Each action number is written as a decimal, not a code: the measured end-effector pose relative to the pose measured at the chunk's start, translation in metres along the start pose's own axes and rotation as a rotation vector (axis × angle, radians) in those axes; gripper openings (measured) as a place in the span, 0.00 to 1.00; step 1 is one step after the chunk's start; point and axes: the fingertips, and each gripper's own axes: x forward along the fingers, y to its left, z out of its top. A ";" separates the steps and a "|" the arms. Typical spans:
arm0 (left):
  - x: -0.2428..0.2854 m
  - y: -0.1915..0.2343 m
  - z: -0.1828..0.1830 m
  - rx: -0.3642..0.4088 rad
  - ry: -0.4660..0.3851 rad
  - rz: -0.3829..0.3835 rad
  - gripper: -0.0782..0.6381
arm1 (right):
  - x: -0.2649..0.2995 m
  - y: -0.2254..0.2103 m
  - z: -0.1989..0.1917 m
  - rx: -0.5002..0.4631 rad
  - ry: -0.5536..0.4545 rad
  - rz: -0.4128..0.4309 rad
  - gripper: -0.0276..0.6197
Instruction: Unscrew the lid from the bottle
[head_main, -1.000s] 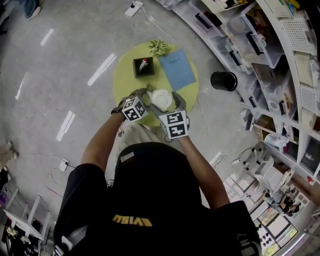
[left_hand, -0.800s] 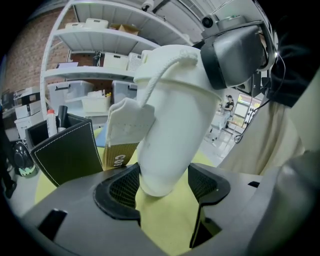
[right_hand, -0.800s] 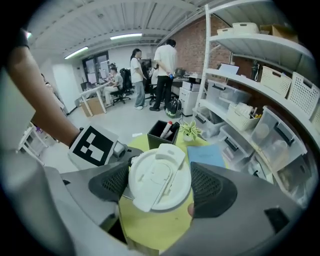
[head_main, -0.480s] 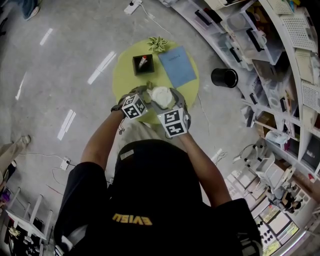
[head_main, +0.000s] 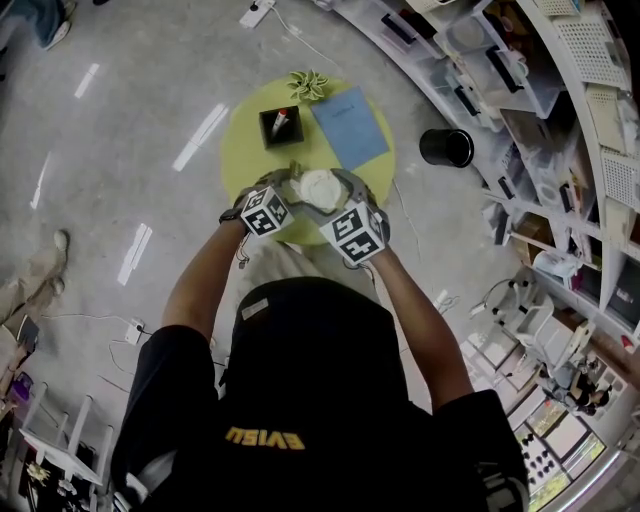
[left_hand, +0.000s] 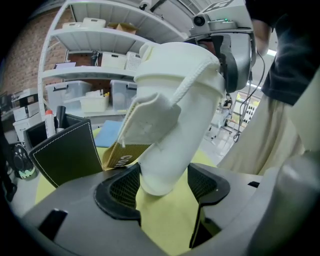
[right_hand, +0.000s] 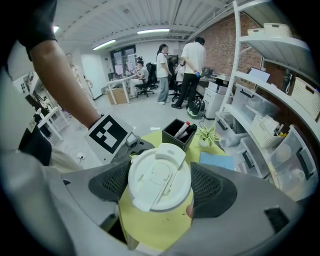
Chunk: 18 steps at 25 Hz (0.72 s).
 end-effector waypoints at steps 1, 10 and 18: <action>0.000 0.000 0.000 0.000 0.002 0.000 0.55 | 0.000 0.000 0.001 -0.016 0.006 0.014 0.64; -0.001 0.001 -0.001 0.010 0.023 -0.007 0.54 | 0.003 0.007 0.000 -0.194 0.084 0.126 0.64; -0.001 -0.001 -0.001 0.014 0.029 -0.006 0.54 | 0.001 0.015 -0.004 -0.393 0.135 0.222 0.64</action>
